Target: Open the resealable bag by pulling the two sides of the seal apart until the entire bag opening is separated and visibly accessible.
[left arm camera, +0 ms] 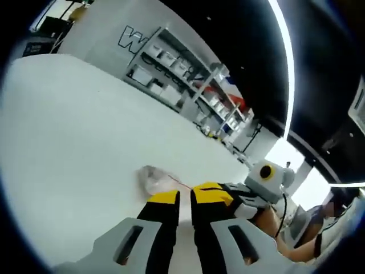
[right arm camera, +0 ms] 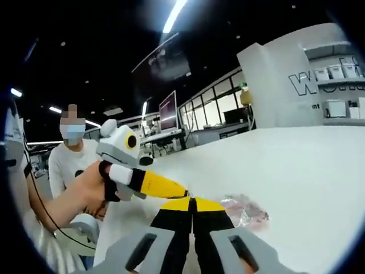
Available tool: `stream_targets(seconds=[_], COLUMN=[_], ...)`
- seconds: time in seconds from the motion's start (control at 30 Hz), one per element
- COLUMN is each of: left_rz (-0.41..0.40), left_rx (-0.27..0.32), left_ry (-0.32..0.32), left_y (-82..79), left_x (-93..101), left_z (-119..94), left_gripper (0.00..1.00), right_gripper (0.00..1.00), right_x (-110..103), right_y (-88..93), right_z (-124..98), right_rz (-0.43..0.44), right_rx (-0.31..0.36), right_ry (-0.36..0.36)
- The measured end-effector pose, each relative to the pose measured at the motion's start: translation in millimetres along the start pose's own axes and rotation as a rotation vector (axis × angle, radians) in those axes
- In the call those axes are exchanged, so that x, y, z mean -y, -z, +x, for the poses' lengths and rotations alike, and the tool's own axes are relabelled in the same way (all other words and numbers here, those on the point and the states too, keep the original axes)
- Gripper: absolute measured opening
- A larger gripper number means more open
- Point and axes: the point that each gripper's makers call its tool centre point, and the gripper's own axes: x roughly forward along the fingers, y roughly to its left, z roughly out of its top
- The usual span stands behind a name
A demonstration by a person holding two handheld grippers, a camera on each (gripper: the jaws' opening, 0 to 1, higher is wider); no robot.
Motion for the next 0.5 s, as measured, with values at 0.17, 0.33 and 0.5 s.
stream_targets(seconds=[0.17, 0.33, 0.5], left_rz=[-0.019, -0.054, -0.115], left_rx=[-0.006, -0.003, 0.012], left_ry=[0.009, 0.041, 0.105], left_y=[1.5, 1.6, -1.6], left_x=[2.1, 5.1, 9.3], left_z=[1, 3, 0], left_gripper=[0.16, 0.15, 0.11], right_gripper=[0.00, 0.00, 0.00], right_x=[-5, -6, -6], right_y=[-4.6, -5.0, -13.1], right_z=[0, -2, -6], right_rz=[0.001, 0.019, 0.118], right_rx=[0.023, 0.033, 0.097], right_ry=[-0.026, -0.040, -0.075])
